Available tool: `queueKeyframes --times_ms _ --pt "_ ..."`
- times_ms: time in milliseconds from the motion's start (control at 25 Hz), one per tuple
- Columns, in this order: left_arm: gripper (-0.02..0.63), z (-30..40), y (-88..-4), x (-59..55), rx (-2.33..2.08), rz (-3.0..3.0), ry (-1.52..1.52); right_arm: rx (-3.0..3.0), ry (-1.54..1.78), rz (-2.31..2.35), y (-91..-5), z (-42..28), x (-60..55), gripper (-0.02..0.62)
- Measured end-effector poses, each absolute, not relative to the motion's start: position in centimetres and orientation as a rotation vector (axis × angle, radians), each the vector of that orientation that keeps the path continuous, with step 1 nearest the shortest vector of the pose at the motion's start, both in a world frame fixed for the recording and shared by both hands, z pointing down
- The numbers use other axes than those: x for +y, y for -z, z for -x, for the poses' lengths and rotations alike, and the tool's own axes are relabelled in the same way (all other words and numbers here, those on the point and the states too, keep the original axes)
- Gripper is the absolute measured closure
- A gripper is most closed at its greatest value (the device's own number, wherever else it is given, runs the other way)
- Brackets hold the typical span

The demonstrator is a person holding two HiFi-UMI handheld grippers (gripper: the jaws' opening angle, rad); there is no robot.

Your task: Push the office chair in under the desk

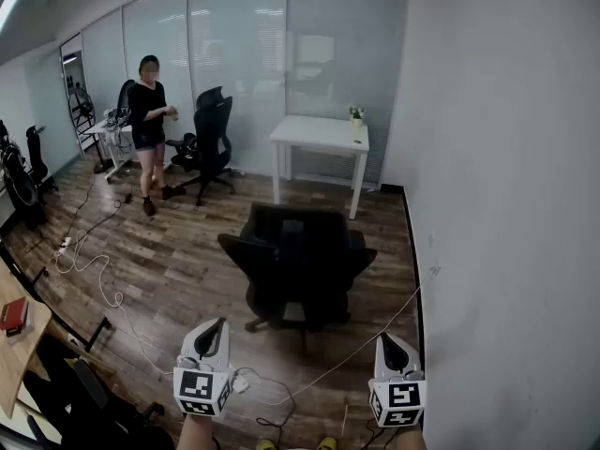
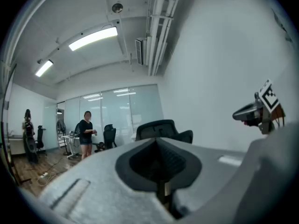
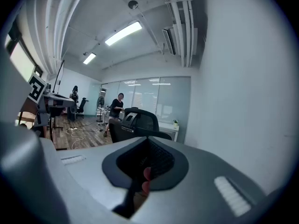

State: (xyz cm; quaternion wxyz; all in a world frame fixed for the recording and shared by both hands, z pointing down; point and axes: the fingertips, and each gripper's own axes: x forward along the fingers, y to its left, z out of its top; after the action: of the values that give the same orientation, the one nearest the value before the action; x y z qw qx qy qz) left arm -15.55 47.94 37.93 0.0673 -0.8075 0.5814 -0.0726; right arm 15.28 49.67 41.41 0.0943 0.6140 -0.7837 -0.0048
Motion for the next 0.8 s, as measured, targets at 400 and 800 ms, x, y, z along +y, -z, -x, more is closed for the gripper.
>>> queueKeyframes --times_ms 400,800 --pt "0.607 14.9 -37.8 49.5 1.736 2.444 0.217 -2.330 0.004 -1.822 -41.2 -15.2 51.2 0.594" --pt "0.607 14.7 -37.8 50.0 1.729 2.438 0.223 -2.342 0.021 -1.847 -41.0 -15.4 51.6 0.594"
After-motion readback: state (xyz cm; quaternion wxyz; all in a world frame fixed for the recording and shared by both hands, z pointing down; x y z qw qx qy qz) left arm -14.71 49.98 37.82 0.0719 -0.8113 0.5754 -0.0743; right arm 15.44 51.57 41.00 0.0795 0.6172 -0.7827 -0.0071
